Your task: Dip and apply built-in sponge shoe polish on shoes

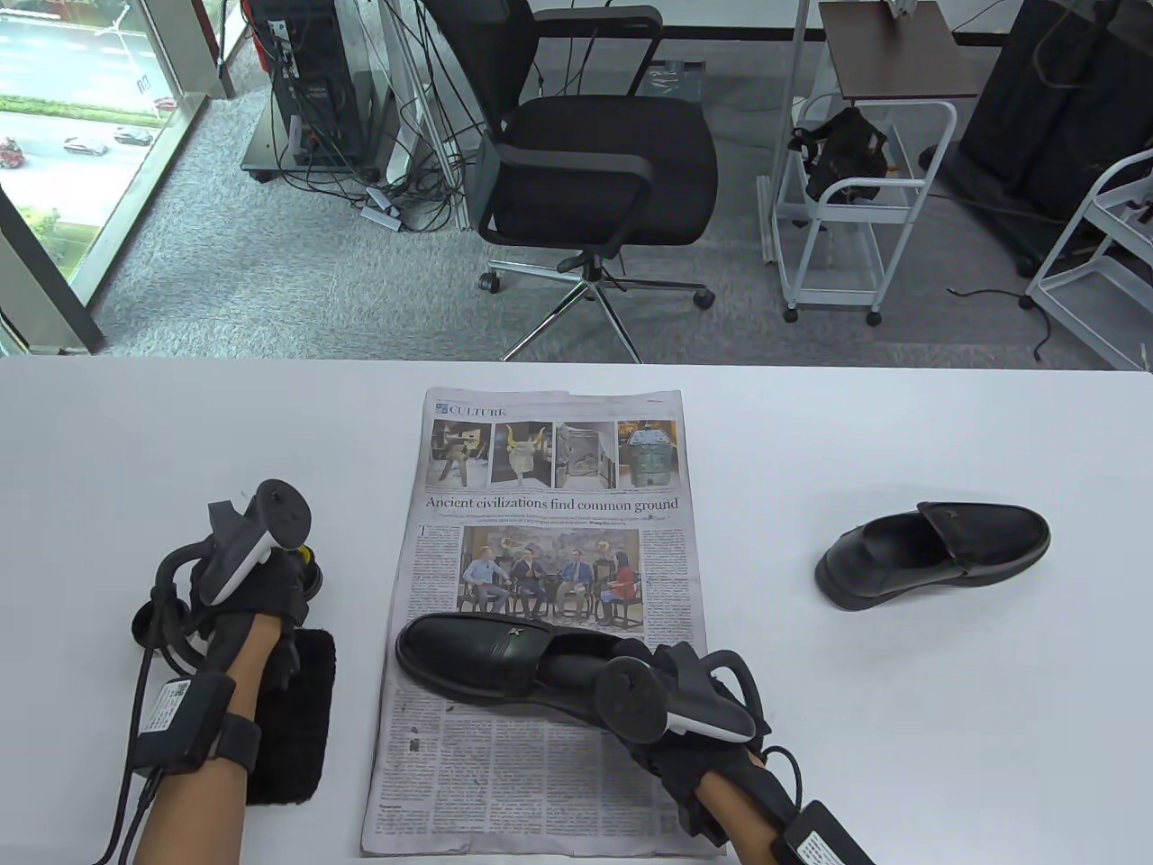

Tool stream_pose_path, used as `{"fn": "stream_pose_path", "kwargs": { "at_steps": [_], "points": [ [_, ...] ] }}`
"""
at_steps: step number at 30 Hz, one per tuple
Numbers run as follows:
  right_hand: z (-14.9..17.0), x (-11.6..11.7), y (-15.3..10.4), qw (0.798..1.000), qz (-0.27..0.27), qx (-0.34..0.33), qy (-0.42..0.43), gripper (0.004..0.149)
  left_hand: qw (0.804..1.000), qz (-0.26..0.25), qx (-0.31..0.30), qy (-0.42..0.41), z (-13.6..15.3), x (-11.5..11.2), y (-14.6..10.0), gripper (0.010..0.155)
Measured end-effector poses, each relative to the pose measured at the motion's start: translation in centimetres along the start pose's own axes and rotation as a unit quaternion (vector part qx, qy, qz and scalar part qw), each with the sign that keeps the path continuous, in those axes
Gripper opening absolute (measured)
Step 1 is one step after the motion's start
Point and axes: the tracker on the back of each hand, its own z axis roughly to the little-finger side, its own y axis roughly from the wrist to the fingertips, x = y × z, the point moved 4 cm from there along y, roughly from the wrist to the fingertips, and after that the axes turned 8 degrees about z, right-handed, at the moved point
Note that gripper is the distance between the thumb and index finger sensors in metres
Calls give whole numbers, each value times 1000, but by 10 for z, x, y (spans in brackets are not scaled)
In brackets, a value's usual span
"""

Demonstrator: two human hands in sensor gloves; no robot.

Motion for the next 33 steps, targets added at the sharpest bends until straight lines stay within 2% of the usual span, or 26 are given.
{"fn": "stream_pose_path", "kwargs": {
  "at_steps": [9, 12, 17, 23, 29, 33],
  "points": [
    [0, 0, 0, 1000, 0, 0, 0, 41, 1000, 14, 10, 26, 1, -13, 6, 48],
    [0, 0, 0, 1000, 0, 0, 0, 41, 1000, -2, 4, 28, 0, -7, -1, 56],
    [0, 0, 0, 1000, -1, 1, 0, 41, 999, -44, -33, -3, -8, 12, -28, 65],
    [1, -1, 0, 1000, -3, 2, -1, 43, 990, -78, -112, -44, -29, 23, -77, 71],
    [-2, -2, -1, 999, -32, -1, -28, 48, 976, -93, -194, -31, -53, 13, -121, 81],
    [-4, -6, 0, 999, -9, -10, -36, 46, 965, -117, -234, -25, -61, 0, -134, 83]
  ]
}}
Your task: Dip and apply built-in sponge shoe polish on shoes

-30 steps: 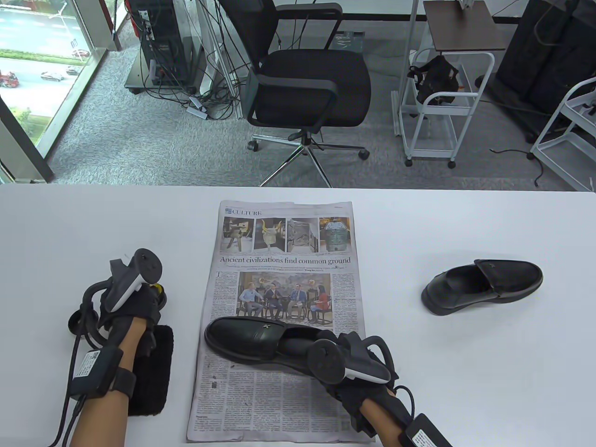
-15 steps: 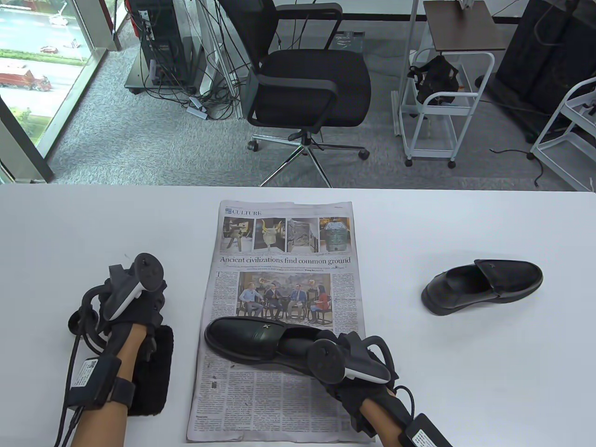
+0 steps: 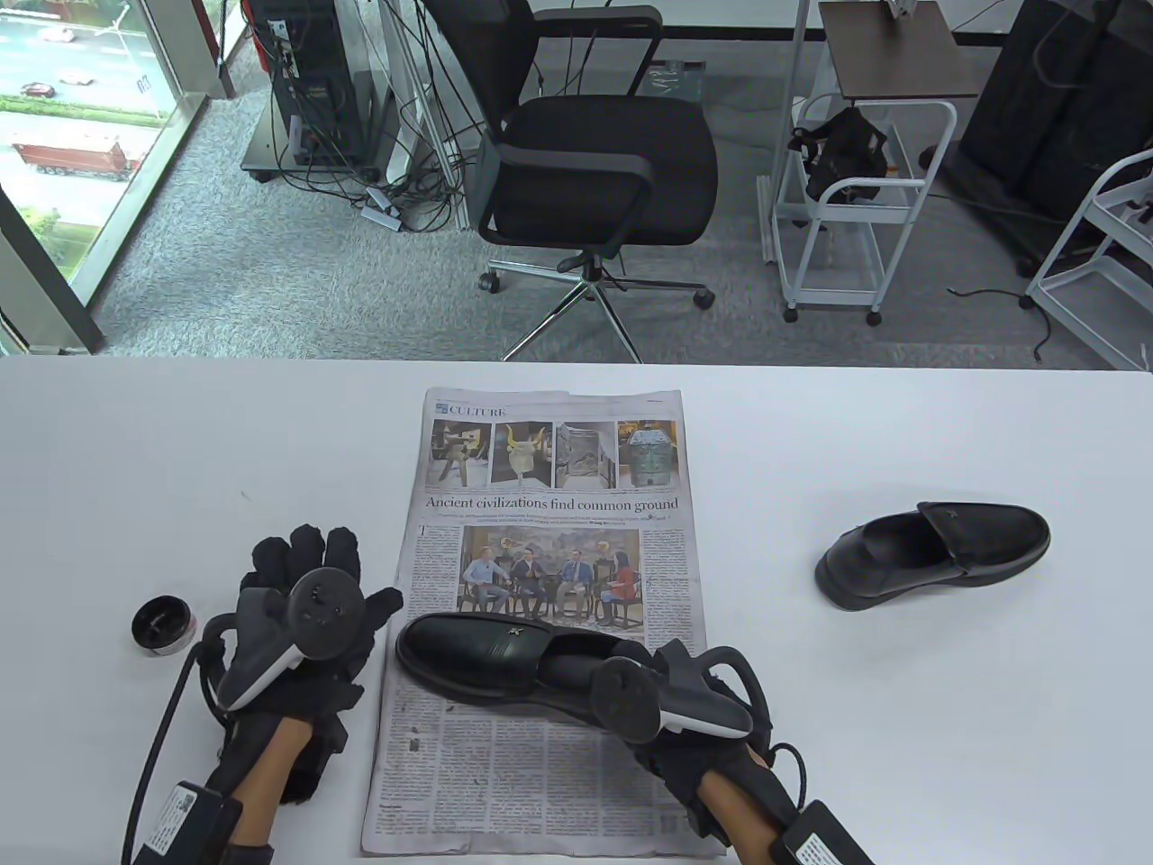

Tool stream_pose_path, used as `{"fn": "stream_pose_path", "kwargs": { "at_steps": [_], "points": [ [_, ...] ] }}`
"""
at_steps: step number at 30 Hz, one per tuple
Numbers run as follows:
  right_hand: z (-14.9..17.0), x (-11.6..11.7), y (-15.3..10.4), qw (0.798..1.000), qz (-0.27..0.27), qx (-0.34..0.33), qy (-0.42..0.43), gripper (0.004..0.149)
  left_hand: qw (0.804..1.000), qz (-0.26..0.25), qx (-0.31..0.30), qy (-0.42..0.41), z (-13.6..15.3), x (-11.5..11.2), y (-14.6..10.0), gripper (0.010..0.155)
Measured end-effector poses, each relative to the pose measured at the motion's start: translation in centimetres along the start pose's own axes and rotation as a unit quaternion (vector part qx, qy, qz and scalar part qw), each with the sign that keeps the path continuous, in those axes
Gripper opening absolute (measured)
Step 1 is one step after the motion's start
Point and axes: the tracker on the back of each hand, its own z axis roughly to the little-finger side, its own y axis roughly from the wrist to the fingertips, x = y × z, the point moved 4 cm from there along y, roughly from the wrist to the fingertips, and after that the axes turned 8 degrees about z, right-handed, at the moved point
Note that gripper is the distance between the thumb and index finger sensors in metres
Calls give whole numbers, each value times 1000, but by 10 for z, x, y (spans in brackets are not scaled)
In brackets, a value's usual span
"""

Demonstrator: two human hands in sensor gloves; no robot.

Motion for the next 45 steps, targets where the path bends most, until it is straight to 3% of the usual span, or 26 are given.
{"fn": "stream_pose_path", "kwargs": {
  "at_steps": [1, 3, 11, 18, 21, 28, 32, 37, 45],
  "points": [
    [-2, -4, 0, 999, 32, -12, -9, 43, 1000, -12, -5, 4, 0, -3, -1, 84],
    [-4, -5, 0, 998, 44, -25, -29, 42, 999, -30, -12, 8, 2, -9, -2, 84],
    [-4, -32, -6, 990, 134, -41, -25, 42, 999, -32, -16, 7, 9, -12, -4, 85],
    [36, -79, -25, 963, 264, 55, -23, 43, 999, -30, -23, -12, 6, -6, -9, 84],
    [60, -102, -40, 936, 332, 109, -50, 43, 999, -34, -26, -21, 5, -3, -10, 84],
    [119, -135, -70, 879, 391, 263, -74, 44, 999, -30, -30, -33, 5, -3, -11, 84],
    [148, -149, -89, 850, 388, 340, -103, 44, 998, -29, -34, -38, 4, -4, -11, 84],
    [184, -162, -130, 798, 401, 436, -112, 44, 998, -27, -39, -51, 4, -5, -11, 84],
    [219, -147, -170, 736, 364, 549, -158, 44, 997, -20, -51, -56, 0, -8, -10, 84]
  ]
}}
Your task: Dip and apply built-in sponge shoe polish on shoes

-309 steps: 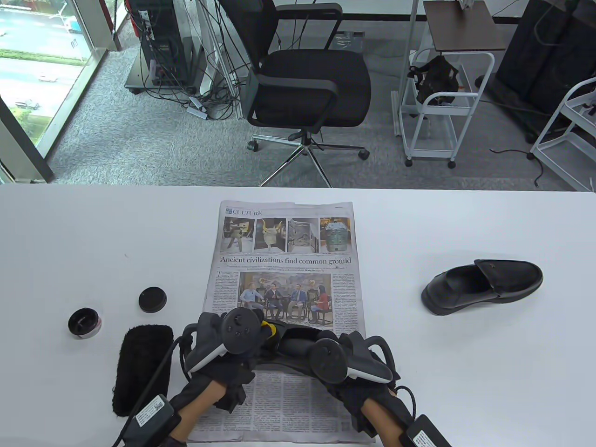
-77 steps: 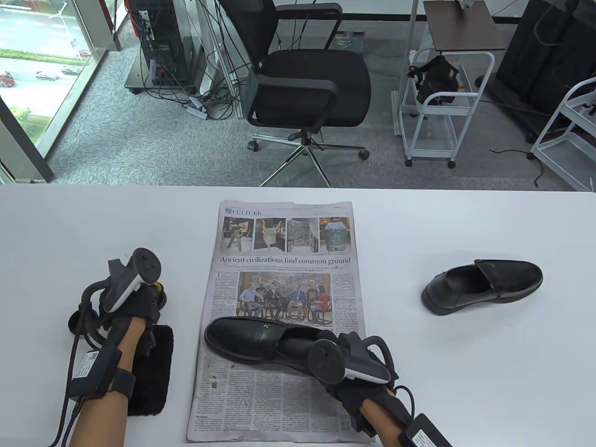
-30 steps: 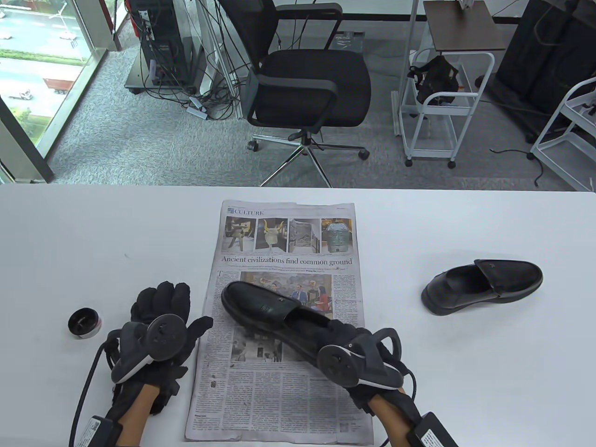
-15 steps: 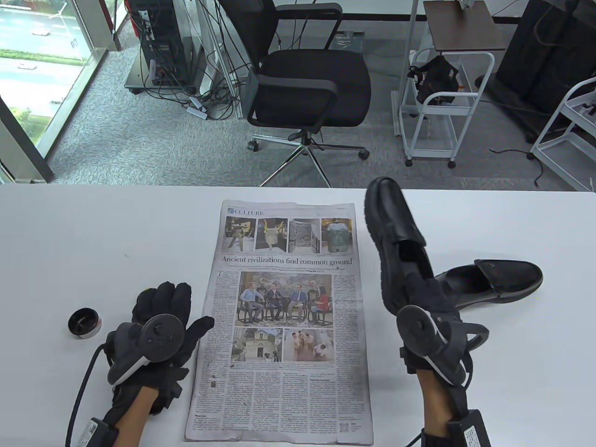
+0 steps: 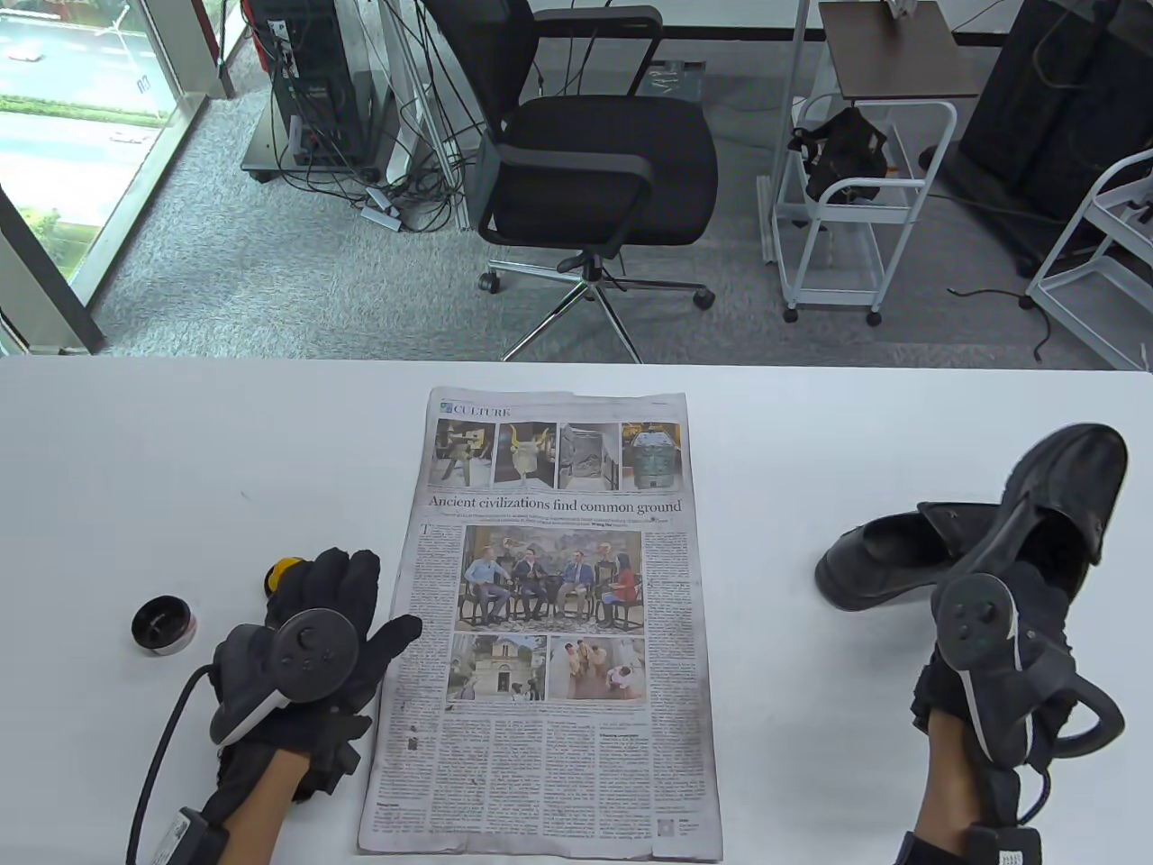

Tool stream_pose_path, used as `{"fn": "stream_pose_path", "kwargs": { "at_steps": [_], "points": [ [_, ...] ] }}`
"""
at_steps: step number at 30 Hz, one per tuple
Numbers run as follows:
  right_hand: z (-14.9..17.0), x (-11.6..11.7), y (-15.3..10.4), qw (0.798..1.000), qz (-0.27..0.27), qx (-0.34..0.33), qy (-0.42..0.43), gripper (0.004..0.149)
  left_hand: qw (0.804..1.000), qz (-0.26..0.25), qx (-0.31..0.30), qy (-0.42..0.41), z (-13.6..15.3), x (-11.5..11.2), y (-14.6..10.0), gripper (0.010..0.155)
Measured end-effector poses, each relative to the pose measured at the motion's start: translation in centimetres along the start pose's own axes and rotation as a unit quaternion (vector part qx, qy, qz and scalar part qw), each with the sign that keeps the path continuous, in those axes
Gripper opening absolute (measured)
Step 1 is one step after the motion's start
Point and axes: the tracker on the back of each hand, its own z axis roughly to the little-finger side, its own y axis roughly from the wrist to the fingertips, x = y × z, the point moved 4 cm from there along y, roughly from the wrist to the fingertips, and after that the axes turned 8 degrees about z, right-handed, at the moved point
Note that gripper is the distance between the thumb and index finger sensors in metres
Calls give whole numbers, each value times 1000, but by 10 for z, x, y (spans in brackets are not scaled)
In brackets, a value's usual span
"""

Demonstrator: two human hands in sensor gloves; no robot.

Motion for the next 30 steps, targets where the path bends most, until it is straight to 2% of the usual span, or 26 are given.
{"fn": "stream_pose_path", "kwargs": {
  "at_steps": [2, 5, 7, 9, 12, 16, 19, 22, 25, 30],
  "points": [
    [5, 13, -5, 999, -20, 8, -43, 44, 1000, 2, -3, -1, -1, -1, 0, 84],
    [12, 33, -13, 996, -56, 47, -59, 45, 1000, 1, -7, -2, -3, 0, -1, 84],
    [12, 53, -22, 990, -97, 60, -82, 45, 1000, 2, -8, -2, -4, -1, -1, 83],
    [12, 72, -28, 984, -139, 82, -80, 46, 1000, 5, -8, -3, -3, -2, -1, 83],
    [2, 90, -34, 979, -172, 105, -31, 50, 1000, 8, -5, -5, -1, -3, 0, 83],
    [-11, 102, -37, 961, -228, 142, 70, 51, 1000, 8, -4, -3, -1, -3, 0, 83],
    [-22, 108, -41, 961, -245, 116, 55, 52, 1000, 10, -2, -2, -1, -4, 1, 83],
    [-26, 119, -49, 946, -277, 133, 104, 55, 1000, 17, 0, 1, 0, -6, 1, 82],
    [-31, 120, -52, 942, -286, 125, 123, 64, 1000, 17, 2, 4, 0, -6, 1, 81],
    [-33, 119, -56, 940, -313, 84, 105, 70, 1000, 20, 8, 9, 1, -8, 2, 81]
  ]
}}
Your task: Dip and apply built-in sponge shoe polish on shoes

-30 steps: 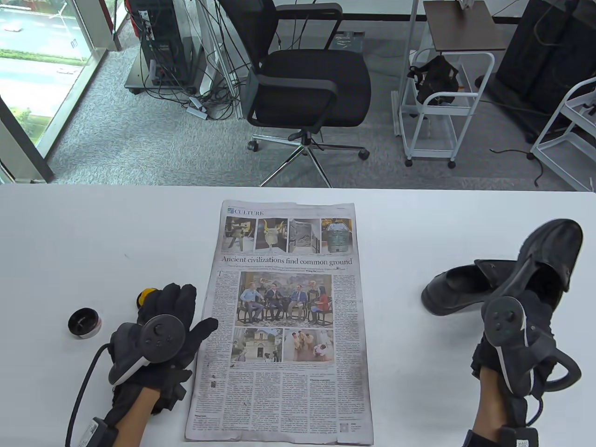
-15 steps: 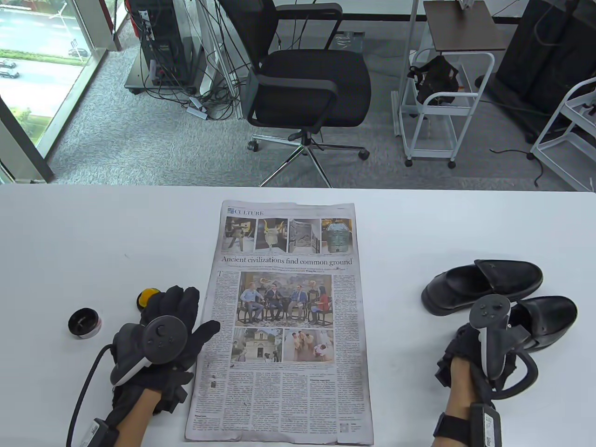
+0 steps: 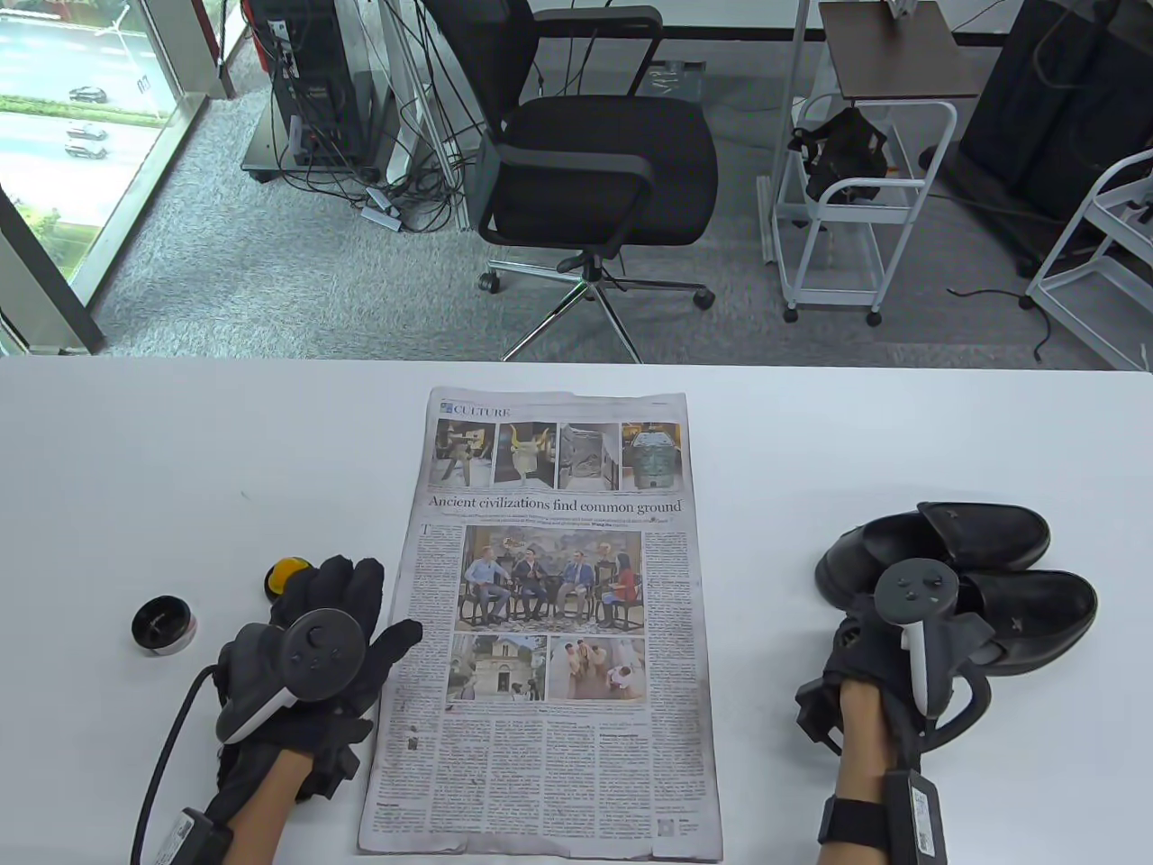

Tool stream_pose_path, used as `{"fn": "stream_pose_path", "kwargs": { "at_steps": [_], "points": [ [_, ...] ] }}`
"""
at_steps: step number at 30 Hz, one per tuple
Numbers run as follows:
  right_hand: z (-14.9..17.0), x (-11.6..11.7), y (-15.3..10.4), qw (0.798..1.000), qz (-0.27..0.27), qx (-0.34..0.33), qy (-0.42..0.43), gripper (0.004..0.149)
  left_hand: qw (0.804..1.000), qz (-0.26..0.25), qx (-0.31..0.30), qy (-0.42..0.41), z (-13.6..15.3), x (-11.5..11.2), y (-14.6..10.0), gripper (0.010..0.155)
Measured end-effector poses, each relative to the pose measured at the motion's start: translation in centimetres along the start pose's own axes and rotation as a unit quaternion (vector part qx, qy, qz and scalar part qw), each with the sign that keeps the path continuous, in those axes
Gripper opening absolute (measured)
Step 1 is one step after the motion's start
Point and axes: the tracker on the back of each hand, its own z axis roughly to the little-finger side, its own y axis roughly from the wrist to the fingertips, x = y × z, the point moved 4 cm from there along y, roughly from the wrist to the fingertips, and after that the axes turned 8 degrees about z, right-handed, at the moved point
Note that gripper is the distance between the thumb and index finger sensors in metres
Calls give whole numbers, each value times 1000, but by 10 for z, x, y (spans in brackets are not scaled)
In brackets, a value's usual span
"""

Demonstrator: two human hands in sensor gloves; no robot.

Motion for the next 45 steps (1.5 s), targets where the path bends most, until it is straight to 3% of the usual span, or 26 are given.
{"fn": "stream_pose_path", "kwargs": {
  "at_steps": [4, 8, 18, 26, 31, 33, 45],
  "points": [
    [-1, -5, -3, 999, -31, -37, 13, 75, 1000, 3, 3, 1, 1, -1, 0, 81],
    [-6, -24, -13, 997, -20, -68, 28, 72, 1000, 0, 5, 12, 0, -1, 0, 80],
    [-67, -47, -73, 969, -41, -242, 34, 72, 999, 8, 1, 35, -6, -6, -2, 79],
    [-101, -32, -128, 918, 4, -394, 36, 73, 998, 17, -5, 54, -12, -10, 0, 79],
    [-102, -14, -141, 896, 21, -442, 33, 76, 998, 26, 5, 59, -10, -14, 1, 78],
    [-100, -9, -144, 880, 64, -469, 47, 76, 998, 31, 4, 60, -10, -17, 3, 78],
    [-92, 23, -135, 889, -29, -455, -35, 83, 997, 45, 1, 67, -9, -20, 5, 78]
  ]
}}
